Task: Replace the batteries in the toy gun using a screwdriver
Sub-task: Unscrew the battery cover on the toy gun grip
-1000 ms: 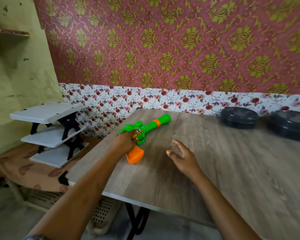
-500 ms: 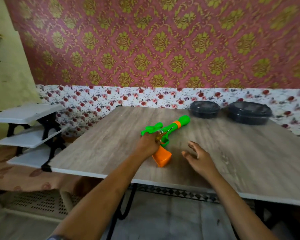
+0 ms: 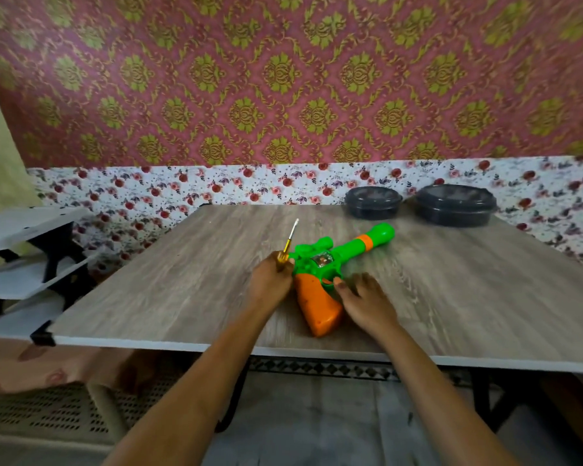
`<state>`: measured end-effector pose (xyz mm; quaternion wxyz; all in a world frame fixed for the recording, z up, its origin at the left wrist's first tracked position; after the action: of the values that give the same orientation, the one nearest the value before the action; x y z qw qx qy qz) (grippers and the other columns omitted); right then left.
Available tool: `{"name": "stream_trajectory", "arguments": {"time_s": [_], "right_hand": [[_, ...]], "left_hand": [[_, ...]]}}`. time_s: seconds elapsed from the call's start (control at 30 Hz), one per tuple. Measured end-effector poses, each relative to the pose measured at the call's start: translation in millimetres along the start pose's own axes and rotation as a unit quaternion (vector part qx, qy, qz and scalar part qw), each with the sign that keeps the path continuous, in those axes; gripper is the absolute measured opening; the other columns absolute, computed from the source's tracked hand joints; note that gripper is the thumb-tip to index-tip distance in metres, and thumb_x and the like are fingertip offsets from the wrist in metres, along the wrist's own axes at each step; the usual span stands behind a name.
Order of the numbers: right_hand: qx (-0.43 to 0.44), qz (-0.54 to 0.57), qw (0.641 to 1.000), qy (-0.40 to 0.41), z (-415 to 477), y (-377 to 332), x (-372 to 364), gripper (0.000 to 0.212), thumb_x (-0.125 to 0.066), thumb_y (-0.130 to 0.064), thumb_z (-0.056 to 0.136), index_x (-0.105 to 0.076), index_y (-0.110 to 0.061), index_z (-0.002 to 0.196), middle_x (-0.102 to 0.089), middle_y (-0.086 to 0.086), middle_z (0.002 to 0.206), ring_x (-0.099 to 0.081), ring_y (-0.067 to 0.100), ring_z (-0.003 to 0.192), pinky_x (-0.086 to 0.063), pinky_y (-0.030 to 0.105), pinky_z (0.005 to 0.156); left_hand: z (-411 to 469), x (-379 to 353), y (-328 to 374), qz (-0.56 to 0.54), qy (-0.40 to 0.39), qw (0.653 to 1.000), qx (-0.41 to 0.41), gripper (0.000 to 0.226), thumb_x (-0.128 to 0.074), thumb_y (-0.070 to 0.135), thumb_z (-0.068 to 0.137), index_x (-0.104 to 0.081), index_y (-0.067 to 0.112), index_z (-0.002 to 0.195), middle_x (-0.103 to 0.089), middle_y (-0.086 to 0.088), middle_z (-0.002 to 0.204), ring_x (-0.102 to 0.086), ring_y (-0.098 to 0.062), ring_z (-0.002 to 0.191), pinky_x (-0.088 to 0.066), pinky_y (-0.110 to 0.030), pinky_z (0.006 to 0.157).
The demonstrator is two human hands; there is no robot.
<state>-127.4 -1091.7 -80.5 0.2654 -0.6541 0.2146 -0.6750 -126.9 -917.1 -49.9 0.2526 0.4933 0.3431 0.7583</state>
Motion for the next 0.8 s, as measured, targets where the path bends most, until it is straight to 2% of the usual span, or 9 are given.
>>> {"name": "stream_trajectory", "arguments": {"time_s": [0.1,0.17,0.27,0.4,0.47,0.53,0.6,0.7,0.8], "right_hand": [[-0.026,-0.038,0.999,0.007,14,-6,-3,0.067,-0.025,-0.059,0.093,-0.036,-0.013,0.141,-0.024,0.011,0.153,-0.019,0.024,0.143,-0.015,0.038,0.116],[-0.02,-0.039,0.999,0.012,20,-7,-5,0.07,-0.033,-0.064,0.088,-0.043,-0.013,0.135,-0.037,0.011,0.146,-0.03,0.026,0.137,-0.022,0.039,0.113],[-0.019,0.006,0.999,0.041,21,-5,-3,0.068,-0.047,-0.069,0.079,-0.055,-0.013,0.116,-0.056,0.01,0.125,-0.047,0.029,0.121,-0.034,0.04,0.104],[0.0,0.132,0.989,0.06,21,-4,0,0.043,-0.061,-0.056,0.077,-0.055,-0.023,0.104,-0.063,0.002,0.112,-0.054,0.025,0.112,-0.04,0.04,0.1],[0.032,0.302,0.952,0.027,21,-9,1,0.043,-0.067,-0.04,0.08,-0.047,-0.033,0.118,-0.06,-0.004,0.11,-0.057,0.017,0.108,-0.049,0.032,0.094],[0.082,0.435,0.897,-0.019,27,-15,10,0.057,-0.065,-0.014,0.085,-0.037,-0.028,0.133,-0.062,-0.005,0.11,-0.062,0.008,0.096,-0.054,0.019,0.079],[0.133,0.464,0.875,-0.051,41,-19,22,0.073,-0.06,0.001,0.085,-0.025,-0.028,0.143,-0.062,-0.001,0.119,-0.063,0.01,0.097,-0.054,0.023,0.084],[0.177,0.441,0.875,-0.088,53,-23,29,0.082,-0.061,0.003,0.083,-0.018,-0.039,0.14,-0.059,-0.003,0.126,-0.063,0.01,0.105,-0.051,0.029,0.092],[0.172,0.455,0.868,-0.102,65,-17,20,0.082,-0.062,0.002,0.081,-0.02,-0.037,0.139,-0.062,0.0,0.123,-0.063,0.011,0.107,-0.052,0.029,0.09]], "left_hand": [[6,-7,-1,0.008,-0.094,0.995,0.042,0.042,-0.047,0.033,0.097,-0.054,0.009,0.064,-0.06,-0.016,0.063,-0.059,-0.022,0.049,-0.043,-0.023,0.049],[10,-16,-2,-0.006,-0.142,0.988,0.054,0.044,-0.047,0.035,0.097,-0.049,0.012,0.059,-0.051,-0.008,0.052,-0.045,-0.013,0.034,-0.033,-0.017,0.036],[16,-22,-3,-0.052,-0.157,0.985,0.045,0.039,-0.049,0.034,0.096,-0.048,0.014,0.062,-0.047,-0.006,0.05,-0.04,-0.009,0.03,-0.027,-0.014,0.034],[16,-30,2,-0.149,-0.154,0.977,0.021,0.035,-0.048,0.027,0.097,-0.044,0.016,0.064,-0.038,-0.004,0.052,-0.033,-0.002,0.028,-0.025,-0.015,0.032],[19,-30,10,-0.203,-0.129,0.971,0.002,0.033,-0.048,0.024,0.098,-0.043,0.016,0.066,-0.037,-0.005,0.051,-0.034,-0.001,0.027,-0.027,-0.014,0.032],[29,-29,22,-0.252,-0.107,0.961,-0.03,0.027,-0.047,0.022,0.098,-0.045,0.016,0.072,-0.038,-0.006,0.05,-0.035,-0.001,0.028,-0.028,-0.014,0.033],[42,-28,32,-0.277,-0.094,0.954,-0.067,0.015,-0.048,0.023,0.098,-0.048,0.021,0.083,-0.04,-0.004,0.052,-0.037,0.0,0.033,-0.03,-0.014,0.035],[54,-26,41,-0.304,-0.079,0.942,-0.115,0.011,-0.047,0.02,0.098,-0.051,0.03,0.098,-0.046,0.007,0.049,-0.04,0.001,0.038,-0.033,-0.013,0.038],[55,-23,44,-0.342,-0.055,0.928,-0.135,0.018,-0.046,0.014,0.097,-0.05,0.028,0.108,-0.056,-0.007,0.056,-0.05,-0.017,0.045,-0.036,-0.025,0.04]]}}
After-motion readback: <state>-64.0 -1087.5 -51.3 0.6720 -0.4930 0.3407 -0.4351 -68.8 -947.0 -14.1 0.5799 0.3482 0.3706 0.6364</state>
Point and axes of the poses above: each hand's wrist, its own z-axis towards the middle knuckle, its own x-axis out of the back of the hand, y = z × x, the point moved 4 cm from there along z, towards the middle knuckle
